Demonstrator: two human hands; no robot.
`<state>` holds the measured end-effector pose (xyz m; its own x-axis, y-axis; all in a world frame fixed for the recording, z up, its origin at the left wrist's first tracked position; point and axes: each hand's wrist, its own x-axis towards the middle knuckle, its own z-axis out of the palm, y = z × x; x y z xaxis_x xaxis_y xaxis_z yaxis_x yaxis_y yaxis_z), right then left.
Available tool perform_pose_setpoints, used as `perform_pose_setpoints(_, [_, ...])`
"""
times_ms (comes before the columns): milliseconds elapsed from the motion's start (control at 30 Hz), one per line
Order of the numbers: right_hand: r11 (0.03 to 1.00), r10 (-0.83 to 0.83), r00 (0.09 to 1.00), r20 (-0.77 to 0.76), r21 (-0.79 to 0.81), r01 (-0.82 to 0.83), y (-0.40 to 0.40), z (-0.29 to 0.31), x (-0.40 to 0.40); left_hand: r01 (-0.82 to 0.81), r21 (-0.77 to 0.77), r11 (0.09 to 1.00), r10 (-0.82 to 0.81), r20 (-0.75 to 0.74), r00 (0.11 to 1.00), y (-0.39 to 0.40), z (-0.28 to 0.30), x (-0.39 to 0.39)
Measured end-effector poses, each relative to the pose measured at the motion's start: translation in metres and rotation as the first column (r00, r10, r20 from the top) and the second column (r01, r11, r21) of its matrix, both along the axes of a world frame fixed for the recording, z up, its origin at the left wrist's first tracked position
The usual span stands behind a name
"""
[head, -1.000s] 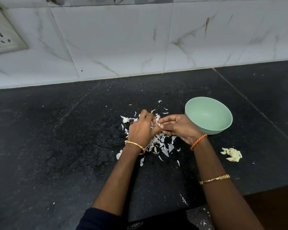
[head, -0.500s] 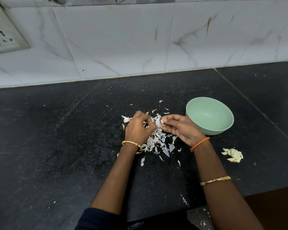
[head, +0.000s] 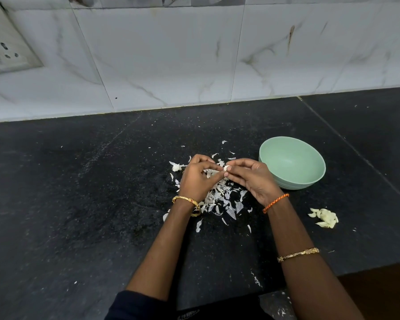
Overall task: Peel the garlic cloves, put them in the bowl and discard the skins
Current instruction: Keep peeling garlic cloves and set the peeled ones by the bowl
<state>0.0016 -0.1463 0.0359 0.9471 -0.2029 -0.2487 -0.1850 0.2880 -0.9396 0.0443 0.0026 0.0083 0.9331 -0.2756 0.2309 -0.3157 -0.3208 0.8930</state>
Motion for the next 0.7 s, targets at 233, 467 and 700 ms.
perform_pose_setpoints(233, [0.999,-0.015,1.0,0.004,-0.034,0.015,0.002,-0.003,-0.001,0.012,-0.012,1.0,-0.012,-0.018,1.0,-0.001,-0.002,0.002])
perform_pose_setpoints(467, [0.994,-0.095,0.995,0.018,-0.05,0.096,0.011,-0.002,-0.002,-0.052,0.078,0.996,0.048,0.051,0.998,0.0,0.0,0.0])
perform_pose_setpoints(700, [0.985,-0.107,0.994,0.029,-0.131,0.11,0.016,-0.002,-0.001,-0.16,0.303,0.939,0.109,0.178,0.978,0.0,0.012,-0.007])
